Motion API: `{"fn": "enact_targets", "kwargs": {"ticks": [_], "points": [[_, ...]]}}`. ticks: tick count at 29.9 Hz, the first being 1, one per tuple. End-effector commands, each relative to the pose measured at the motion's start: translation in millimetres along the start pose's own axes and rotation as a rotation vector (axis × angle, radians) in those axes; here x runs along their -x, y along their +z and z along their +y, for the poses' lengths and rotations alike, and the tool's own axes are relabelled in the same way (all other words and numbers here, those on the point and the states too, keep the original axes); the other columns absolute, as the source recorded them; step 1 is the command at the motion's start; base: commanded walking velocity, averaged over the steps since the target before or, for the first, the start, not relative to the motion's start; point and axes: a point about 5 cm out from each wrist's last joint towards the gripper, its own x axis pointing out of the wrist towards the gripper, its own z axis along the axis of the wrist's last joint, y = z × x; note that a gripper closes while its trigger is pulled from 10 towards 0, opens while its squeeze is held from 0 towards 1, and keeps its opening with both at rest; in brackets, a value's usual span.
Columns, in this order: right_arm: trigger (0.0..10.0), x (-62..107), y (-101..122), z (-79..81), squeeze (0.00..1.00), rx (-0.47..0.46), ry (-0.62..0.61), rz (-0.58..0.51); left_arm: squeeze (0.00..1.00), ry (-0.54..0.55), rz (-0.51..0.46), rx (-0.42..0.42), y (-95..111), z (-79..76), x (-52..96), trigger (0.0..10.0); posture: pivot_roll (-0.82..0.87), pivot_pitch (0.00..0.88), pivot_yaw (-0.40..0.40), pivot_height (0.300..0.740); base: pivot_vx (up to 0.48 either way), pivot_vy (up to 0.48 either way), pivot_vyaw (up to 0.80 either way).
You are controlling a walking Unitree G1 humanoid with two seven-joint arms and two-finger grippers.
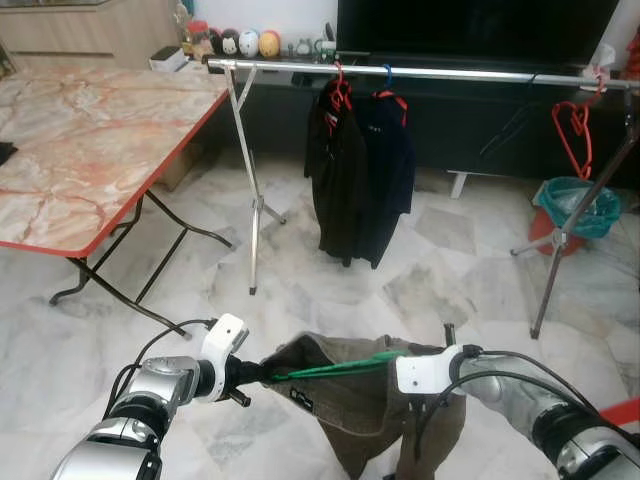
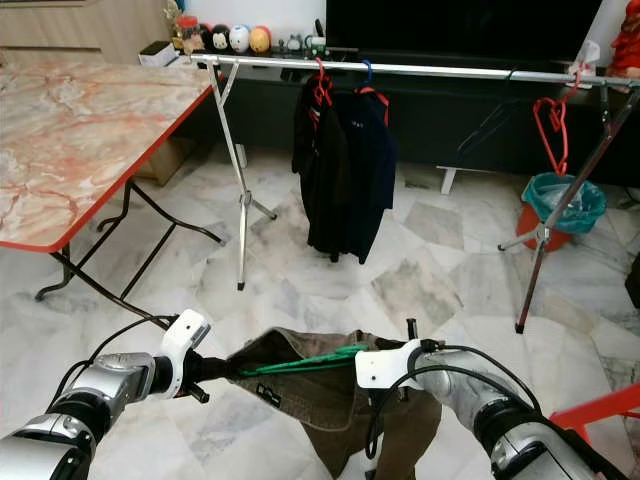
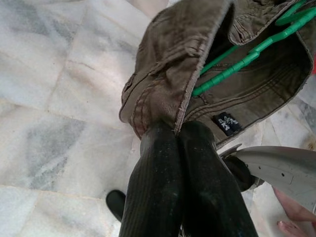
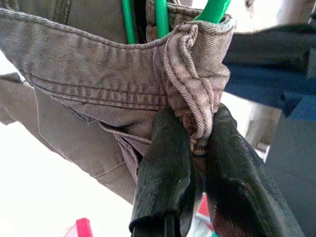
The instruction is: Hang hanger
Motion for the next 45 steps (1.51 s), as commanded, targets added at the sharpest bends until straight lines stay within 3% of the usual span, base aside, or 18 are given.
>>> {"fn": "enact_targets", "kwargs": {"ticks": [1, 8, 15, 19, 23, 24, 27, 29, 33, 35, 37, 45], "points": [[10.0, -0.5, -3.9, -4.3, 0.00, -0.006, -0.018, 0.050, 0.00, 0.001, -0.001, -0.009, 0.8, 1.6, 2.3, 10.0, 0.10, 0.000, 0.019, 0.740, 0.000, 0.000, 0.00], [10.0, -3.3, -8.5, 10.8, 0.00, -0.046, 0.064, 0.139, 0.00, 0.130, -0.033, -0.015, 12.1, 12.1, 5.9, 10.0, 0.10, 0.000, 0.019, 0.740, 0.000, 0.000, 0.00], [10.0, -4.2, -10.3, 30.5, 0.00, 0.027, 0.182, 0.214, 0.00, 0.212, -0.125, 0.022, 31.0, 17.1, 7.1, 10.0, 0.10, 0.000, 0.020, 0.740, 0.000, 0.000, 0.00], [10.0, -4.1, -7.2, 43.6, 0.00, 0.043, 0.272, 0.201, 0.00, 0.231, -0.149, 0.034, 36.5, 18.0, 7.4, 10.0, 0.10, 0.000, 0.019, 0.740, 0.000, 0.000, 0.00], [10.0, -6.6, -4.9, 32.7, 0.00, -0.012, 0.160, 0.216, 0.00, 0.172, -0.138, 0.015, 37.7, 11.6, 3.4, 10.0, 0.10, 0.000, 0.020, 0.740, 0.000, 0.000, 0.00], [10.0, -7.9, -2.5, 21.7, 0.00, -0.062, 0.070, 0.220, 0.00, 0.095, -0.105, -0.031, 34.5, 3.0, -1.5, 10.0, 0.10, 0.000, 0.020, 0.740, 0.000, 0.000, 0.00], [10.0, -8.3, -1.5, 11.5, 0.00, -0.136, -0.005, 0.220, 0.00, 0.032, -0.073, -0.078, 30.5, -5.0, -5.9, 10.0, 0.10, 0.000, 0.020, 0.740, 0.000, 0.000, 0.00], [10.0, -10.5, 6.4, 1.8, 0.00, -0.272, -0.076, 0.185, 0.00, -0.017, -0.072, -0.100, 31.3, -12.3, -9.9, 10.0, 0.10, 0.000, 0.019, 0.740, 0.000, 0.000, 0.00], [10.0, -12.5, 10.7, -2.6, 0.00, -0.354, -0.118, 0.181, 0.00, -0.017, -0.067, -0.133, 33.7, -14.2, -11.3, 10.0, 0.10, 0.000, 0.018, 0.740, 0.000, 0.000, 0.00], [10.0, -14.1, 12.9, 3.6, 0.00, -0.325, -0.070, 0.189, 0.00, -0.013, -0.075, -0.140, 36.2, -14.2, -11.3, 10.0, 0.10, 0.000, 0.017, 0.740, 0.000, 0.000, 0.00], [10.0, -16.2, 17.0, 19.1, 0.00, -0.252, 0.030, 0.186, 0.00, 0.065, -0.101, -0.139, 44.2, -8.9, -9.9, 10.0, 0.11, 0.002, 0.013, 0.740, 0.000, 0.000, 0.00], [10.0, -15.4, 10.6, 38.3, 0.00, -0.157, 0.097, 0.237, 0.00, 0.119, -0.125, -0.113, 48.1, -3.8, -7.3, 10.0, 0.11, 0.003, 0.013, 0.740, 0.000, 0.000, 0.00]]}}
